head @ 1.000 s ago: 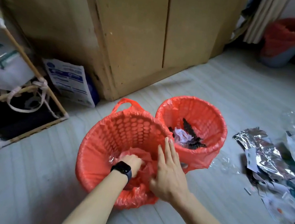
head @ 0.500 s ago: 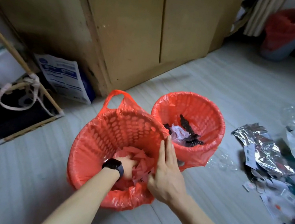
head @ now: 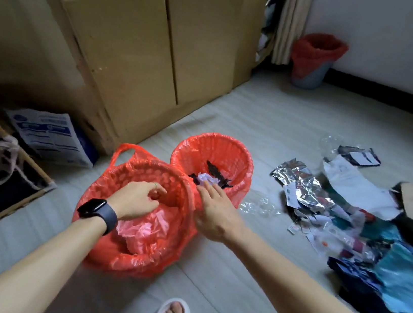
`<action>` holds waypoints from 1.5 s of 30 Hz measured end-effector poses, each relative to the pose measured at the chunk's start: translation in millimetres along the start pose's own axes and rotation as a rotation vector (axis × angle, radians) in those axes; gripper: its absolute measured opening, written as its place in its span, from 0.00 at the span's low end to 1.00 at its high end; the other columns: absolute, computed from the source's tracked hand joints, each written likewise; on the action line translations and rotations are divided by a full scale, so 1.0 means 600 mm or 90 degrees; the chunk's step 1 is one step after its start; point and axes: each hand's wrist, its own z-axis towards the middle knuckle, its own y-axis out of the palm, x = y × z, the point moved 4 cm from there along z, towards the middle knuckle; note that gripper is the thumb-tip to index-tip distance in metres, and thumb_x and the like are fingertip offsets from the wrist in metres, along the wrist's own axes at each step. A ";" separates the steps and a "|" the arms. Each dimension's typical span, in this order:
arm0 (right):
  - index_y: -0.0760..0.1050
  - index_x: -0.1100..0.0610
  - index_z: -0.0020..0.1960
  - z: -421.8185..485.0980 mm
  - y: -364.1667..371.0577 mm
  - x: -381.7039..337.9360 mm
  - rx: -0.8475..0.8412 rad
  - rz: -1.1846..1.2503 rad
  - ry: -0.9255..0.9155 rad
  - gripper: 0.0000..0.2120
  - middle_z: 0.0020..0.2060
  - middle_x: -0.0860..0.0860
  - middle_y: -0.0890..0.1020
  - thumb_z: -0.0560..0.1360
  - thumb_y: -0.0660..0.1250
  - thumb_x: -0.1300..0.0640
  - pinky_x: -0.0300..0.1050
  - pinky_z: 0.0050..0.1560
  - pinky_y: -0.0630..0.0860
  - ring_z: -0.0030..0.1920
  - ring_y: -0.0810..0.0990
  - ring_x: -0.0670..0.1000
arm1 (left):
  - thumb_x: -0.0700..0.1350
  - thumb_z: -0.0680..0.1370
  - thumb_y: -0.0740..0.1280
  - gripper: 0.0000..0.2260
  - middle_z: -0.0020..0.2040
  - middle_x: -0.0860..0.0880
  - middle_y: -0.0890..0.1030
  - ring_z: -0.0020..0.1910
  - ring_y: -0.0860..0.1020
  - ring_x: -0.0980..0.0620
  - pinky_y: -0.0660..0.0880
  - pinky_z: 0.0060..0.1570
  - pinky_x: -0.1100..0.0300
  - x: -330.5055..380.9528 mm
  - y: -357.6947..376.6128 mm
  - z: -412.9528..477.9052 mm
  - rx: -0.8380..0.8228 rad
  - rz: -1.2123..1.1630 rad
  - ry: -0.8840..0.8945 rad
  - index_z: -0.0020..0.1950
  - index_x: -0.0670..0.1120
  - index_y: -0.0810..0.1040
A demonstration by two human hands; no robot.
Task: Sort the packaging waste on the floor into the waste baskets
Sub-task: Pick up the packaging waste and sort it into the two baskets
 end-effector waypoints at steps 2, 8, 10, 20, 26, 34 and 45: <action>0.62 0.61 0.76 -0.026 -0.042 0.021 0.019 -0.013 0.038 0.31 0.76 0.58 0.64 0.76 0.63 0.51 0.44 0.76 0.49 0.77 0.59 0.58 | 0.48 0.74 0.65 0.16 0.60 0.53 0.82 0.60 0.78 0.53 0.72 0.63 0.57 0.066 -0.016 -0.003 0.040 0.001 0.065 0.62 0.55 0.79; 0.67 0.58 0.72 -0.156 -0.129 0.148 0.019 -0.046 0.168 0.25 0.71 0.56 0.70 0.77 0.63 0.52 0.48 0.75 0.58 0.74 0.62 0.59 | 0.46 0.75 0.65 0.15 0.60 0.51 0.80 0.59 0.78 0.51 0.72 0.62 0.58 0.286 0.014 0.001 0.039 -0.004 0.216 0.62 0.54 0.79; 0.67 0.57 0.72 -0.207 -0.143 0.210 0.013 -0.028 0.245 0.25 0.71 0.55 0.70 0.77 0.62 0.51 0.49 0.73 0.61 0.73 0.63 0.57 | 0.47 0.76 0.65 0.15 0.60 0.51 0.79 0.61 0.76 0.52 0.70 0.64 0.57 0.353 0.044 0.012 0.021 0.014 0.251 0.61 0.56 0.79; 0.65 0.56 0.74 -0.357 -0.088 0.438 -0.037 0.047 0.472 0.31 0.71 0.54 0.72 0.73 0.59 0.48 0.50 0.68 0.69 0.70 0.68 0.56 | 0.46 0.77 0.63 0.17 0.68 0.49 0.73 0.68 0.70 0.49 0.67 0.66 0.57 0.494 0.227 0.126 -0.141 0.088 0.266 0.66 0.53 0.75; 0.62 0.55 0.76 -0.332 -0.012 0.549 -0.059 0.074 0.538 0.31 0.72 0.55 0.69 0.75 0.60 0.50 0.53 0.68 0.69 0.70 0.67 0.58 | 0.46 0.76 0.63 0.19 0.66 0.48 0.75 0.67 0.71 0.49 0.68 0.66 0.55 0.451 0.368 0.234 -0.246 0.082 0.194 0.67 0.54 0.74; 0.65 0.59 0.72 -0.292 0.025 0.689 -0.003 0.015 0.607 0.26 0.70 0.59 0.69 0.75 0.62 0.54 0.53 0.66 0.70 0.68 0.68 0.60 | 0.47 0.75 0.62 0.28 0.75 0.47 0.64 0.71 0.69 0.45 0.67 0.70 0.51 0.402 0.514 0.304 -0.352 0.095 0.096 0.75 0.54 0.64; 0.57 0.47 0.76 -0.179 0.059 0.754 -0.075 -0.202 0.565 0.38 0.68 0.56 0.70 0.73 0.52 0.26 0.57 0.60 0.69 0.67 0.69 0.60 | 0.49 0.77 0.61 0.21 0.71 0.49 0.64 0.64 0.70 0.42 0.73 0.59 0.50 0.354 0.559 0.336 -0.282 0.198 0.108 0.70 0.56 0.67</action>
